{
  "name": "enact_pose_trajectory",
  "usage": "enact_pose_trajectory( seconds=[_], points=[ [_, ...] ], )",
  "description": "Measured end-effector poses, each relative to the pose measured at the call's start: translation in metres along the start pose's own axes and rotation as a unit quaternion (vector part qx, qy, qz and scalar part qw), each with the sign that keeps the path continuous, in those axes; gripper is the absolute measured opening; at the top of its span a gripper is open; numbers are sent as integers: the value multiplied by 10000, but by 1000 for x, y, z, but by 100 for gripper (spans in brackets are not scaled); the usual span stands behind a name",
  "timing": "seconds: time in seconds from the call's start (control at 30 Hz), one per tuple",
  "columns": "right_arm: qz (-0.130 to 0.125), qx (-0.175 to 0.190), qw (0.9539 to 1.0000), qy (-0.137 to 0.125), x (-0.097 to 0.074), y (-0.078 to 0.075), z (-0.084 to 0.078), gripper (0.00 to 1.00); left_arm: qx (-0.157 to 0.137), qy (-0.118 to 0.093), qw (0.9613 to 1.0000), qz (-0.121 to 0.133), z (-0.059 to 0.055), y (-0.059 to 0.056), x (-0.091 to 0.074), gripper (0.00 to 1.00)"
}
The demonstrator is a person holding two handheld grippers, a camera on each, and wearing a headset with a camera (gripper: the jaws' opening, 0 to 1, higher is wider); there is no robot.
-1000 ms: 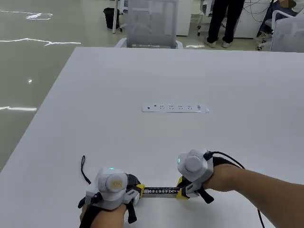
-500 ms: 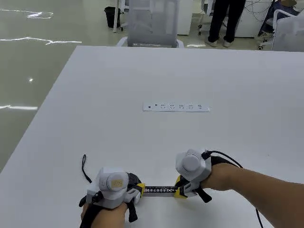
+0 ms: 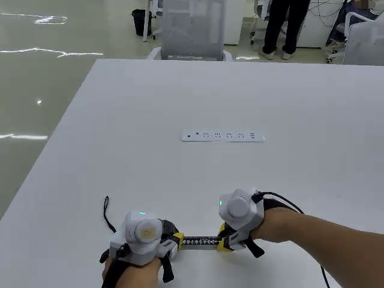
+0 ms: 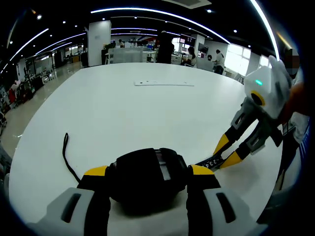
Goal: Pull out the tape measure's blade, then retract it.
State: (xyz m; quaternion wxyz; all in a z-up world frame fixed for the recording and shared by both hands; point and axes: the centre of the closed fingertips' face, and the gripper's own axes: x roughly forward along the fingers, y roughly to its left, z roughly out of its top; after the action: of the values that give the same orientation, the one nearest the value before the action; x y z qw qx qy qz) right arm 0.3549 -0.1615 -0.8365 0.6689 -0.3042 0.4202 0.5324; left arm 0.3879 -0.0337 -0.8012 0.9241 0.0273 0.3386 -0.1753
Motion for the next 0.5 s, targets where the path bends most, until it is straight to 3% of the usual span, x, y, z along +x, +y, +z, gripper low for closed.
enact_pose_trajectory(
  seconds=[0.5],
  points=[
    [-18,-26,10000,-69,3,1,5,14,-4,9,10000,-11,0,0,0,59]
  ],
)
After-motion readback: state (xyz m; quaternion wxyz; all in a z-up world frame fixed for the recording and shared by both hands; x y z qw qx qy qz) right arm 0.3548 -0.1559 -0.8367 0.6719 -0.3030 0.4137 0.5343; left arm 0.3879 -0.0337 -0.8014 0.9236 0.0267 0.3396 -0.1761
